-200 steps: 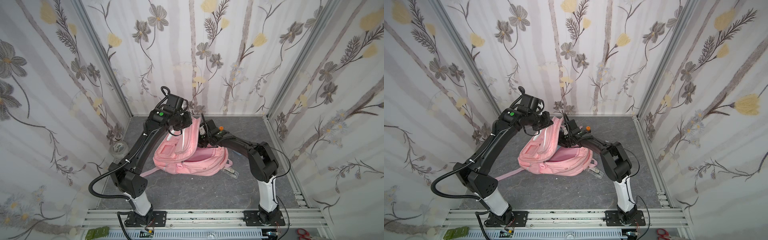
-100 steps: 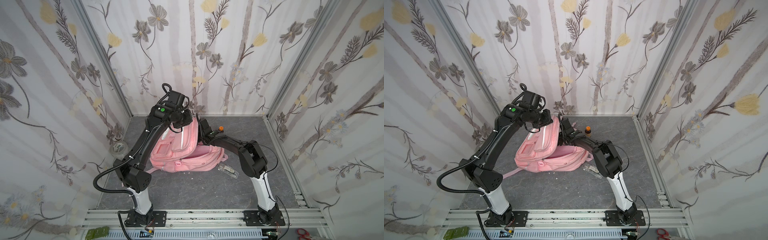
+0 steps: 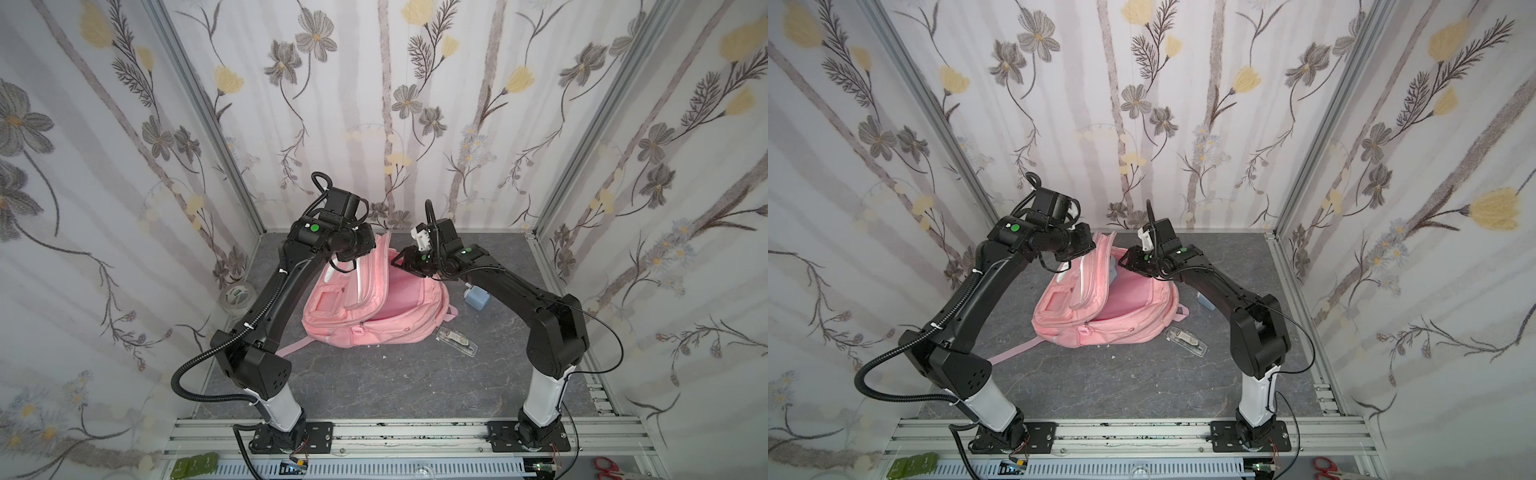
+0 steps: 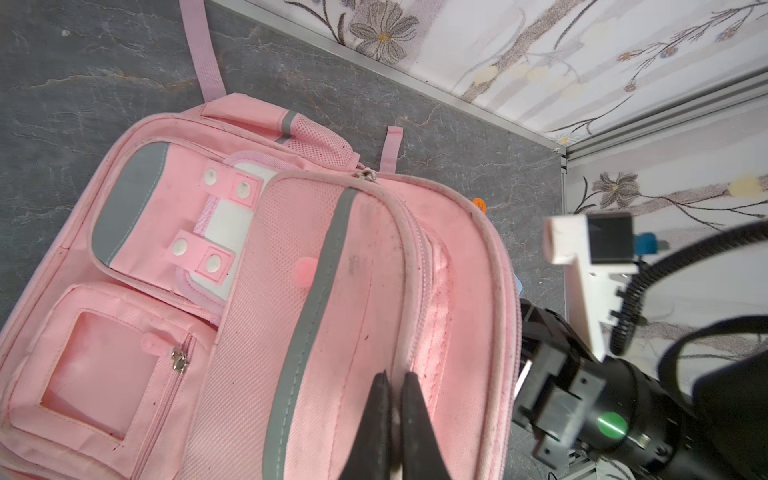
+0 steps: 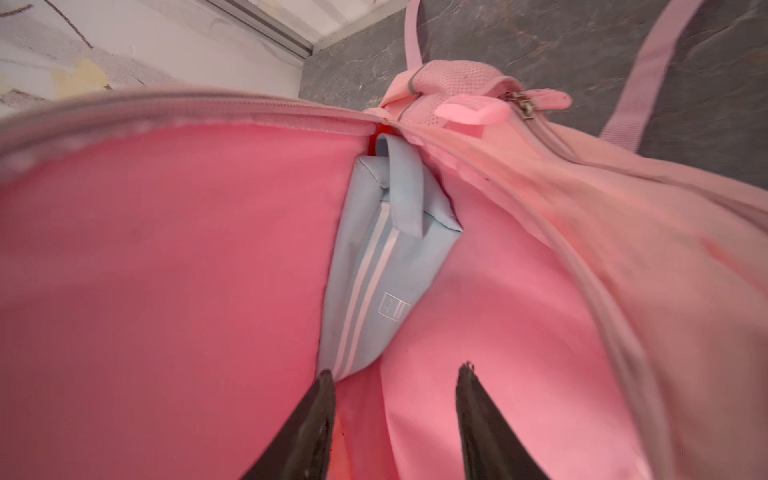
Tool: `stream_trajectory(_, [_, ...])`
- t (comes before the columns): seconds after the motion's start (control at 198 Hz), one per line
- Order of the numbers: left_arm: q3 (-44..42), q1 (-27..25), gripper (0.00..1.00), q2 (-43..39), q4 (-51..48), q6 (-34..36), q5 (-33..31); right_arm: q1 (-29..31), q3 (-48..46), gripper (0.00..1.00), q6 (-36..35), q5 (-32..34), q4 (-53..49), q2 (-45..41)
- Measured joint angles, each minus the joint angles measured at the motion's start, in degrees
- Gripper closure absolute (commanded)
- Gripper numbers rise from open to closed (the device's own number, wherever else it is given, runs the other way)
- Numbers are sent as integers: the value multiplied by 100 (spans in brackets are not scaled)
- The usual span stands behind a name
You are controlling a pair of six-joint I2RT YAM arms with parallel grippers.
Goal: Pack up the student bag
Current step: 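Move the right gripper to the light-blue pencil sharpener and grasp it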
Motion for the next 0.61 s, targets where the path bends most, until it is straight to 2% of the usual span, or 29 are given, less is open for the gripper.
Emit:
stream_trajectory(0.02, [-20, 2, 100, -9, 11, 0, -2, -33, -155, 50, -83, 90, -39, -188])
stream_trajectory(0.091, [-87, 15, 100, -31, 70, 15, -22, -146, -706, 34, -293, 538, -203, -922])
stream_trajectory(0.243, [-188, 24, 100, -52, 186, 20, -13, -560, -1707, 28, -505, 1493, -243, -2037])
stream_trajectory(0.375, [-282, 24, 100, -57, 295, 17, 59, -1172, -2142, 26, -564, 2234, -584, -2002])
stream_trajectory(0.607, [-378, 26, 100, -61, 402, 17, 149, -1552, -2573, 24, -748, 2645, -706, -1690])
